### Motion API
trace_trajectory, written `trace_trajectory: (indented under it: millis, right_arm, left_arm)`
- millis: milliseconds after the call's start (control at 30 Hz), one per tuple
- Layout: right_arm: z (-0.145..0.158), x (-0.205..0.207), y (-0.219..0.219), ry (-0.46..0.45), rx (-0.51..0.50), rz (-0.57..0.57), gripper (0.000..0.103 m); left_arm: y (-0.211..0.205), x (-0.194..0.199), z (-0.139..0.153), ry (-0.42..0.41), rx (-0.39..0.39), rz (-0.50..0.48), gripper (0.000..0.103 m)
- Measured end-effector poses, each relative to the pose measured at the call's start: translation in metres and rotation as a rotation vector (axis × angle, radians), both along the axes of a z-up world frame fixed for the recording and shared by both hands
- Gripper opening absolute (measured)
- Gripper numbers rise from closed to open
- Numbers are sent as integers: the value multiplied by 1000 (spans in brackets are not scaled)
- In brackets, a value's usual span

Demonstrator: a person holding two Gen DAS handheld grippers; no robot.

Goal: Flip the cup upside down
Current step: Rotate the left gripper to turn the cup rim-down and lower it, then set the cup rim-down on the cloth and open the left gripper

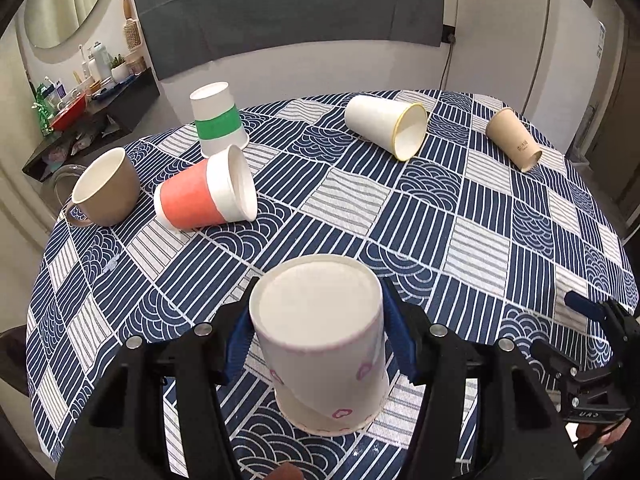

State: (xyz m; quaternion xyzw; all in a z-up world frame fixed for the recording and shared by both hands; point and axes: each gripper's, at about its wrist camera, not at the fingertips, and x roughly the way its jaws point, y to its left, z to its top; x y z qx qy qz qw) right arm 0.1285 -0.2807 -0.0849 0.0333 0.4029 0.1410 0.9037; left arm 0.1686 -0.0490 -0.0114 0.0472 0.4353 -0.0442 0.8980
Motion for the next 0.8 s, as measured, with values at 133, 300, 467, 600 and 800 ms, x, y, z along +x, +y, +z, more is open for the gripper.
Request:
trace_trajectory:
  millis: [133, 300, 467, 600, 800]
  right_arm:
    - [2, -2, 4, -9, -28, -5, 90]
    - [5, -4, 14, -16, -56, 1, 90]
    - [13, -8, 29, -39, -83, 20, 90]
    - [22, -14, 43, -78, -100, 38, 91]
    - [32, -22, 62, -142, -99, 16, 92]
  left_arm:
    - [3, -9, -2, -11, -4, -3, 77]
    - [8, -23, 3, -47, 3, -14, 89]
    - [17, -41, 19, -112, 1, -12, 93]
    - [24, -58, 29, -162, 18, -11, 97]
    - [32, -78, 28, -204, 56, 5, 97]
